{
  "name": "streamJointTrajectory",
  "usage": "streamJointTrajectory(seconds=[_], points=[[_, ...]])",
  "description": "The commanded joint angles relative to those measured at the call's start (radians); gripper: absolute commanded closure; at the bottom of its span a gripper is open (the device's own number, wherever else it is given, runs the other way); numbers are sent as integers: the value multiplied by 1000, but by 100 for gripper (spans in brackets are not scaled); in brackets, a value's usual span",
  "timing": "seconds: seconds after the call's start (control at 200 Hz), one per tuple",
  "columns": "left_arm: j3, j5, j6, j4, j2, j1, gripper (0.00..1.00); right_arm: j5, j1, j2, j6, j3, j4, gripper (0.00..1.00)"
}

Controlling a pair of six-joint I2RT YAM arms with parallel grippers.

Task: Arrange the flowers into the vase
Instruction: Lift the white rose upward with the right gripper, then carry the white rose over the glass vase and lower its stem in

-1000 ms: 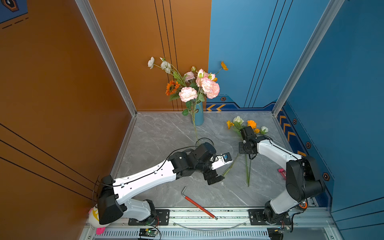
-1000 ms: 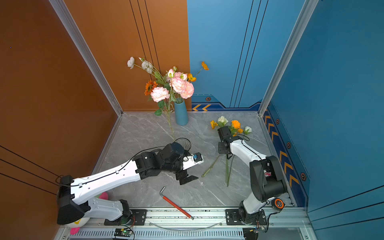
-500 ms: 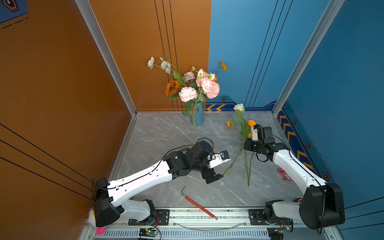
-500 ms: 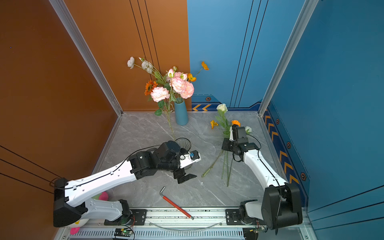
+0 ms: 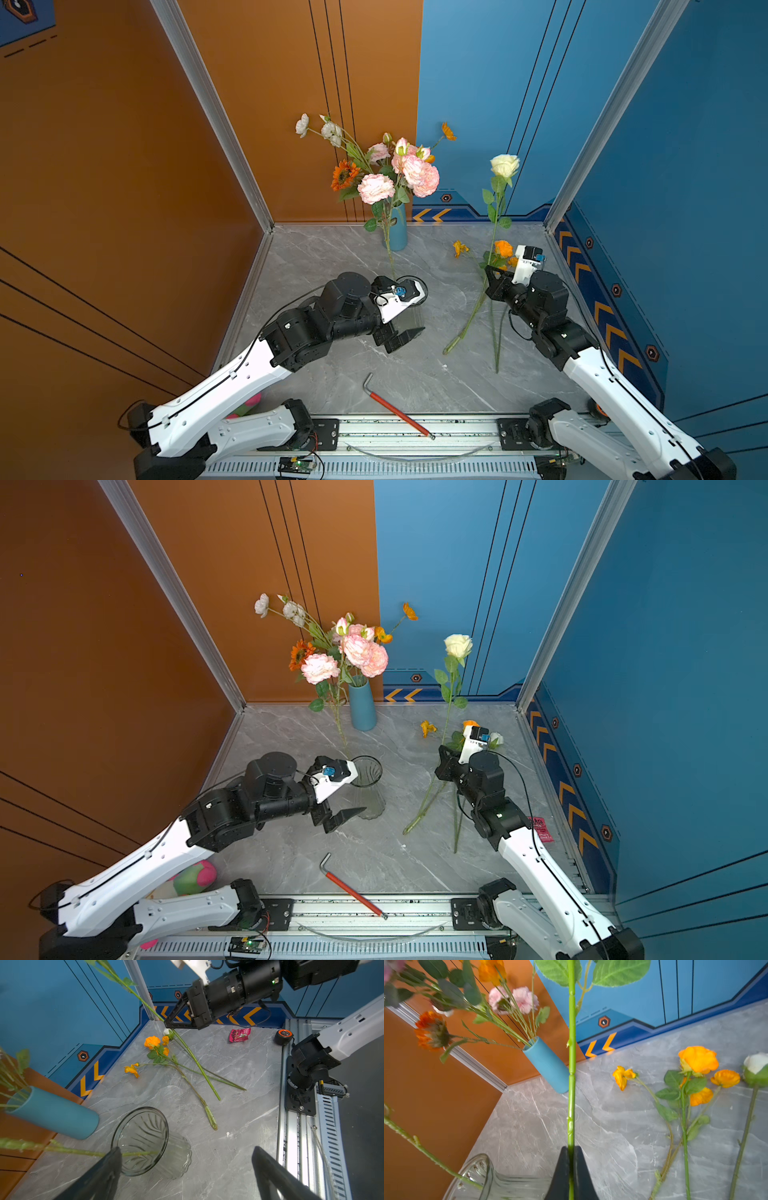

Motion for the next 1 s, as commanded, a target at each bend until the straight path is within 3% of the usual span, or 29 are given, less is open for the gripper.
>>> streamJointTrajectory(seconds=[0.0,0.175,0.4,0.681,0.996], points=[[-69,-19,-42,-24,-49,40,2,181,87,-4,-42,62,70,100],[-216,-34,-72,59,-142,105,2,334,234,54,-102,151,153,100],[-281,96,-170,184,-215,280,2,511,395,176,-235,293,279,100],[-329,156,-226,279,-244,330,2,626,479,295,-323,294,508,100],[-329,168,-231,279,-238,337,2,703,546,390,-261,196,617,100]])
